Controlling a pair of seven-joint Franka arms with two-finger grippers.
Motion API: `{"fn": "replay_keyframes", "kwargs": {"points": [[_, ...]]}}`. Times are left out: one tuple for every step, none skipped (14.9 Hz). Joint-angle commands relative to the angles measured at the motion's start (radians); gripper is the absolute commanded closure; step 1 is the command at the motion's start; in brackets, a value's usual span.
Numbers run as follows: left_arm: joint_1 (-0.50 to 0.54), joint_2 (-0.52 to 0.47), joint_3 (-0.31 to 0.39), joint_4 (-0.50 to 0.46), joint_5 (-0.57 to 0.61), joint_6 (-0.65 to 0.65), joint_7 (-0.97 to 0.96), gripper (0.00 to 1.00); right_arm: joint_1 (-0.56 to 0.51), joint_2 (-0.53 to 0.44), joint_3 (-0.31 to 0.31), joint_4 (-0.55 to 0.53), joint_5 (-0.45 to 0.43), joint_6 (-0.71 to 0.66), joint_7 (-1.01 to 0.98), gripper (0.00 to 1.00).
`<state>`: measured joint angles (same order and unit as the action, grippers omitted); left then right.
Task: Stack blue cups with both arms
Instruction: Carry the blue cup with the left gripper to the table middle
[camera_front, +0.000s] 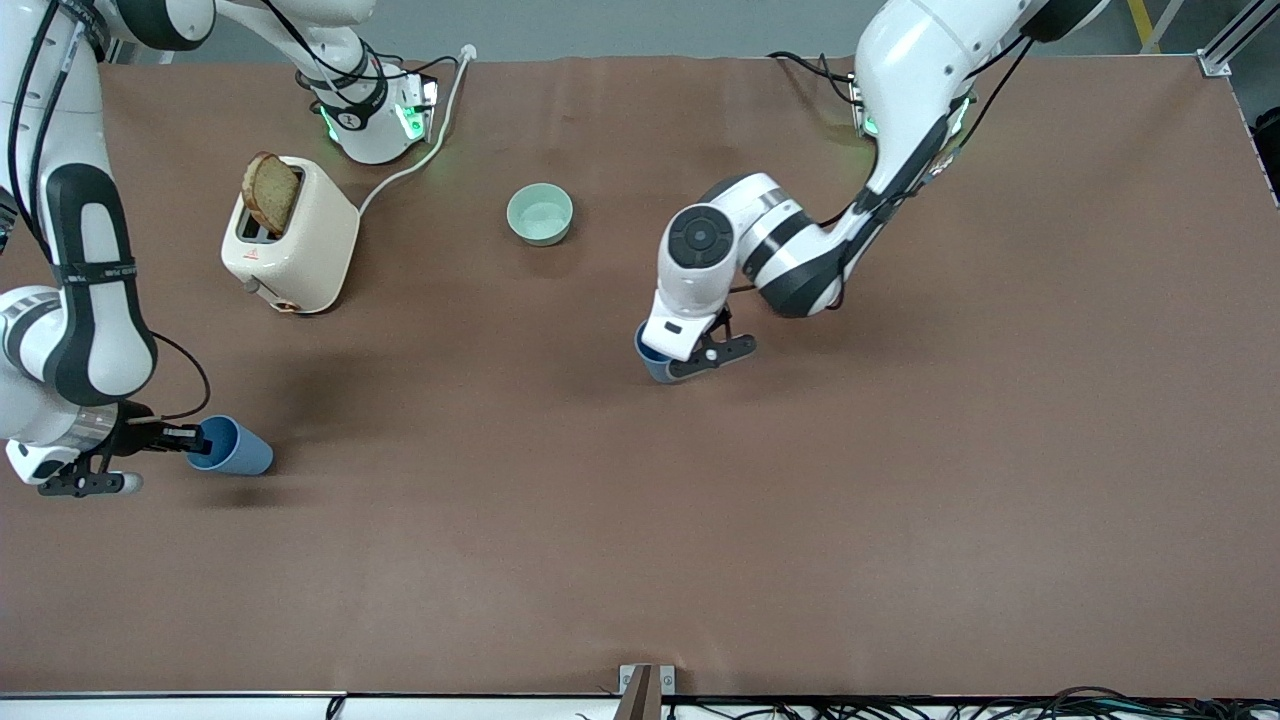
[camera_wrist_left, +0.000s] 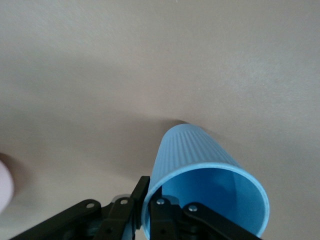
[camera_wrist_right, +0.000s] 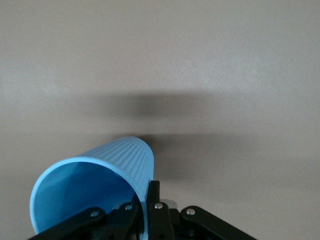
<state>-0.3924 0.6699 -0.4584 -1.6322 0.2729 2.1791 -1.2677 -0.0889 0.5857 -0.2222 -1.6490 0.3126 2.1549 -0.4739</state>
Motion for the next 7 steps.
{"fn": "replay_keyframes", "kwargs": {"points": [[0.006, 0.046, 0.003, 0.057, 0.025, 0.008, -0.01, 0.95, 0.027, -0.113, -0.017, -0.018, 0.01, -0.103, 0.033, 0.99], [0.006, 0.048, 0.001, 0.057, 0.022, 0.018, -0.003, 0.82, 0.034, -0.145, -0.013, -0.015, 0.006, -0.154, 0.072, 0.99], [0.01, 0.048, 0.001, 0.064, 0.022, 0.019, 0.002, 0.5, 0.047, -0.174, -0.006, -0.014, -0.009, -0.193, 0.116, 0.99], [0.012, 0.045, 0.003, 0.077, 0.028, 0.019, 0.007, 0.0, 0.064, -0.205, 0.0, -0.014, -0.041, -0.225, 0.17, 0.99], [0.018, 0.037, 0.003, 0.089, 0.029, 0.018, 0.017, 0.0, 0.066, -0.239, 0.033, -0.014, -0.062, -0.255, 0.223, 0.99], [0.029, 0.03, 0.001, 0.118, 0.029, 0.008, 0.045, 0.0, 0.06, -0.269, 0.087, -0.014, -0.079, -0.288, 0.274, 0.99], [0.049, 0.001, 0.003, 0.132, 0.029, -0.01, 0.074, 0.0, 0.054, -0.297, 0.124, -0.014, -0.101, -0.32, 0.337, 0.99]]}}
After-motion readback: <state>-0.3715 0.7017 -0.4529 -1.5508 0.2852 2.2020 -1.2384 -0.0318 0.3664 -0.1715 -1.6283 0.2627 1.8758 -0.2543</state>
